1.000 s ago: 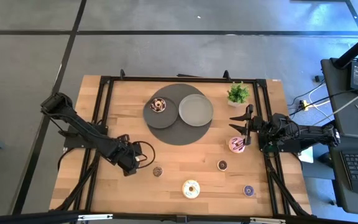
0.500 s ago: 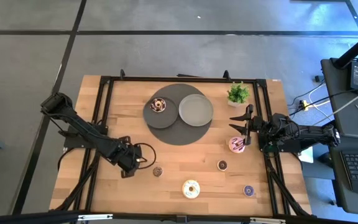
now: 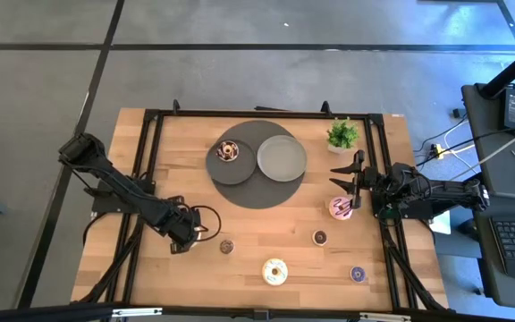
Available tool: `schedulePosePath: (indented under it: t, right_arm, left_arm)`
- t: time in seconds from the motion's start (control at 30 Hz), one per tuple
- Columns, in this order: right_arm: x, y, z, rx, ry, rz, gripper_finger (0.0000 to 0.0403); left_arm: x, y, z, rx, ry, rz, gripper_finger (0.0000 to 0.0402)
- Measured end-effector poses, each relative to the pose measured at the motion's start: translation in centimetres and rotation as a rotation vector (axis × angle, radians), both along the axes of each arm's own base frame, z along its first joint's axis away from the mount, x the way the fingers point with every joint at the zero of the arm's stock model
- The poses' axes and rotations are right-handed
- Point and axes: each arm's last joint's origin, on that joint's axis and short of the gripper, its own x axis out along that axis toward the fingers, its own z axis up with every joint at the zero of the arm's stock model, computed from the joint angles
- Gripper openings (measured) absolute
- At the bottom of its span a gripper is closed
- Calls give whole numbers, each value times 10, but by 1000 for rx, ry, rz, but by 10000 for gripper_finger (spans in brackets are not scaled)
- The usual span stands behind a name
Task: Pick & Place donuts
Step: Put the big blue doughnut on the dark gray plate
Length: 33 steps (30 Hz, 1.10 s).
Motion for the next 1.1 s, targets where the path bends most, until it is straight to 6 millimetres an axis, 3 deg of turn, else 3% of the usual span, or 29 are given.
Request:
schedulePosePath:
  t: [0.27,0.6,0.73,0.93,1.1]
  right_arm:
    - [0,0,0,0,0,0,136]
    - [0,0,0,-1,-1,0,136]
    - [0,0,0,-1,0,0,136]
    - [0,0,0,-4,0,0,136]
    - [0,0,0,-5,1,0,136]
  left_arm:
    - [1,1,0,21,-21,5,125]
    - [5,-2,1,-30,-46,3,38]
    - [11,0,10,-89,-38,35,10]
    - [35,29,37,-36,-201,170,16]
    - [51,70,49,109,-274,239,12]
